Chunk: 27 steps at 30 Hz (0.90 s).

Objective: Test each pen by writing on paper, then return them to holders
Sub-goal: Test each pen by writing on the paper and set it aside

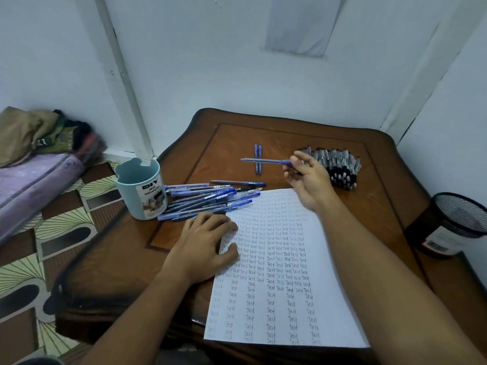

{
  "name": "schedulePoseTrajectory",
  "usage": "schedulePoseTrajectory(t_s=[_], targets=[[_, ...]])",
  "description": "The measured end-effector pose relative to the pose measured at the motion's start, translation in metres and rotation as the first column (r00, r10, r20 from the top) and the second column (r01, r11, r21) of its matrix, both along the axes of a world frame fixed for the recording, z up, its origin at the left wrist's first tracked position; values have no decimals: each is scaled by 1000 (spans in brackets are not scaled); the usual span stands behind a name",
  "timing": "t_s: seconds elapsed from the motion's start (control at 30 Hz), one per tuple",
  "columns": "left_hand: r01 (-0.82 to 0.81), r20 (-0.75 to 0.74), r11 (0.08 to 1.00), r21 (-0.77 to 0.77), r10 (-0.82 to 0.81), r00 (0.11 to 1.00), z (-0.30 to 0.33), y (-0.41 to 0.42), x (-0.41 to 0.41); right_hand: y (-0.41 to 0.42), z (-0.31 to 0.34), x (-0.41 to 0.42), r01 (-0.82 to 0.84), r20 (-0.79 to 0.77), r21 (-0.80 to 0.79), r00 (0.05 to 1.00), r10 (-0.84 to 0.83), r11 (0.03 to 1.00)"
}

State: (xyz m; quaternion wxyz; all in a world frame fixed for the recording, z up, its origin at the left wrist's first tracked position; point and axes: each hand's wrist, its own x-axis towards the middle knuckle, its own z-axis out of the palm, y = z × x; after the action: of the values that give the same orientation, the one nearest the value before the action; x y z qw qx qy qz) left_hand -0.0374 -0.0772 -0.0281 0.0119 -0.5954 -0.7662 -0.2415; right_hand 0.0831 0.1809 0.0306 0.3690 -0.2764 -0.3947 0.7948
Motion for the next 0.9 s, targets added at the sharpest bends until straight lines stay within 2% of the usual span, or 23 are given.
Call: schedulePoseTrajectory(t_s=[0.1,0.2,0.33,0.47,0.67,0.9], targets=[[2,0,1000,2,-2,1000,-2,0,-2,-7,-7,17,13,-147,-152,988,-35,988],[1,-6,1000,21,-1,1000,-2,0,-4,-13,-10,26,42,-177,-200,981,-79,979],[-3,-12,999,35,3,1000,-4,1,-4,-24,-14,33,144,16,-201,990,-144,969],[10,-21,999,-31,-10,1000,-1,1,-4,-39,-15,46,80,205,-98,977,-59,992],[8,-81,990,-142,-19,997,2,0,-2,-51,-9,57,7,214,-119,977,19,993],[7,-83,992,-124,-18,996,0,0,-1,-55,-16,64,121,324,-79,942,-89,990]])
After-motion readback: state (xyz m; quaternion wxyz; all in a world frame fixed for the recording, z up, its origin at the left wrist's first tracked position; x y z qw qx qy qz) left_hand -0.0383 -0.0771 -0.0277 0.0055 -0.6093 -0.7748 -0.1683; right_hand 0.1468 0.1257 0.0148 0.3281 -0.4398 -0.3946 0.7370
